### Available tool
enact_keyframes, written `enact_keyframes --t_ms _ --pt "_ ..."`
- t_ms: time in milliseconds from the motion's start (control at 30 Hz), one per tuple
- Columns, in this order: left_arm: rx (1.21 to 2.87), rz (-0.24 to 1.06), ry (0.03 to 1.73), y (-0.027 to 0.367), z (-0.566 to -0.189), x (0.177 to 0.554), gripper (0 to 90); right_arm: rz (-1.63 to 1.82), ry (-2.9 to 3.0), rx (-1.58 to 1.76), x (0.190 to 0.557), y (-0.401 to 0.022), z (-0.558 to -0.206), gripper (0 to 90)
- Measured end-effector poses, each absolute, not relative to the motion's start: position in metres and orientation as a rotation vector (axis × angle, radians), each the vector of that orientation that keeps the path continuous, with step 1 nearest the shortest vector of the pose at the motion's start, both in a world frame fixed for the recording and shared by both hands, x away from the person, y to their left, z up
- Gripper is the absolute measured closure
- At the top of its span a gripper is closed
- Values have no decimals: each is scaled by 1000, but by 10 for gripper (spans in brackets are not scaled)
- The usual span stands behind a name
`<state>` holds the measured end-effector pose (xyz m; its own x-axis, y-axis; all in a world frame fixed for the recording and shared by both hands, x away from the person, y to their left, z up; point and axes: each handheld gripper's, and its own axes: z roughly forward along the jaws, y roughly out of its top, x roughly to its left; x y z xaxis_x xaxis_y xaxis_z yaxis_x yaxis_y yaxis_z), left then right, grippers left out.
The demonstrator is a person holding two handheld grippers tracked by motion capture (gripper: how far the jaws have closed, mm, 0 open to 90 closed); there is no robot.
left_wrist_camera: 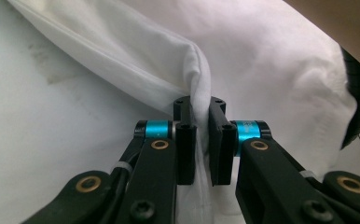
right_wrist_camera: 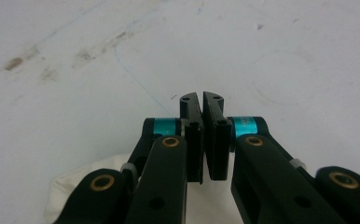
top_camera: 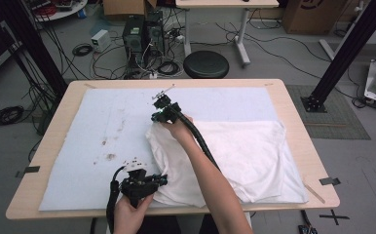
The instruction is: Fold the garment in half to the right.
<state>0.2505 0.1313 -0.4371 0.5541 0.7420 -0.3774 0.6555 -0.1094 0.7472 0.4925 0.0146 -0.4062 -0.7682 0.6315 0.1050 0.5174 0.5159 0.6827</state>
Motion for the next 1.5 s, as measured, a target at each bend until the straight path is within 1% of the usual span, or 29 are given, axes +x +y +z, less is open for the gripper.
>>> enact_keyframes --t_ms 267,467,667,1033,1333,1500 --pt "1823 107 1058 106 -412 246 833 1181 2530 1015 482 -34 -369 879" --pt "1846 72 974 71 -400 246 833 1212 2465 1069 474 -88 -350 879" --pt "1872 23 899 34 -395 251 834 1213 2415 1129 466 -141 -339 878" --pt "1898 -75 811 -35 -392 266 834 1156 2334 1207 457 -226 -335 879" --pt "1929 -115 778 -91 -397 282 834 1074 2285 1272 463 -288 -343 879" --pt "1942 -130 766 -119 -401 290 834 1011 2291 1299 468 -315 -350 879"
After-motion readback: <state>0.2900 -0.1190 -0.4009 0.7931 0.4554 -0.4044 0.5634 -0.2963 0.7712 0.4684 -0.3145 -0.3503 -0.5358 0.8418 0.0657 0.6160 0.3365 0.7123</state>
